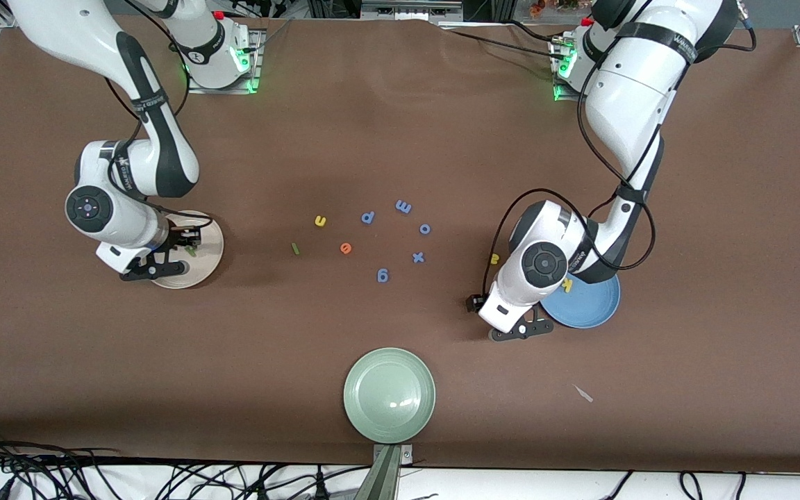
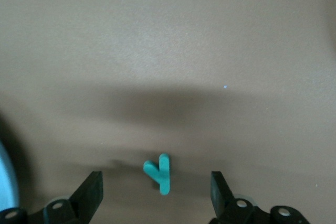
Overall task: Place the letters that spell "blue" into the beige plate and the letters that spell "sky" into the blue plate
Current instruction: 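Carry the green d to the cream plate while the left gripper grasps teal y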
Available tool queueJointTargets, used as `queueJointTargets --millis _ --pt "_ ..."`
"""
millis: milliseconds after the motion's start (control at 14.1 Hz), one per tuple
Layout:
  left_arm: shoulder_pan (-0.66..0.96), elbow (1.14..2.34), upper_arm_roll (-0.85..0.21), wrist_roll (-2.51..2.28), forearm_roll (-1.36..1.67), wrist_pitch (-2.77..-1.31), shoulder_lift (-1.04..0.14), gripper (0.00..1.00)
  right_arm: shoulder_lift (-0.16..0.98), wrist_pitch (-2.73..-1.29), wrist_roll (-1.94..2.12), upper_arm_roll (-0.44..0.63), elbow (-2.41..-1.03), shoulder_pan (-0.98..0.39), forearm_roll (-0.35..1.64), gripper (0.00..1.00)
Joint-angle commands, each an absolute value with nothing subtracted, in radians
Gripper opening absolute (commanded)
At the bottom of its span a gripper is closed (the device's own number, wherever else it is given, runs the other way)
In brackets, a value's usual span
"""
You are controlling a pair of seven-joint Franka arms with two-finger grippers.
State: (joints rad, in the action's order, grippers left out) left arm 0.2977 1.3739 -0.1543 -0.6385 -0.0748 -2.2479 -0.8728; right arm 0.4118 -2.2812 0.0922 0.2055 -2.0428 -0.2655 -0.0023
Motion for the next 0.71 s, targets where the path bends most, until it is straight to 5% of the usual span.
queueJointTargets --millis 0,640 --pt "0.31 1.348 -0.15 -0.641 -0.066 -2.272 -0.905 0.87 0.422 -2.261 0.097 0.192 -2.0 -0.279 0.014 1.0" --pt "0.308 1.353 -0.15 -0.641 -0.066 -2.272 -0.92 0.43 0.416 -2.169 -0.086 0.032 -1.902 -0.281 0.026 1.0"
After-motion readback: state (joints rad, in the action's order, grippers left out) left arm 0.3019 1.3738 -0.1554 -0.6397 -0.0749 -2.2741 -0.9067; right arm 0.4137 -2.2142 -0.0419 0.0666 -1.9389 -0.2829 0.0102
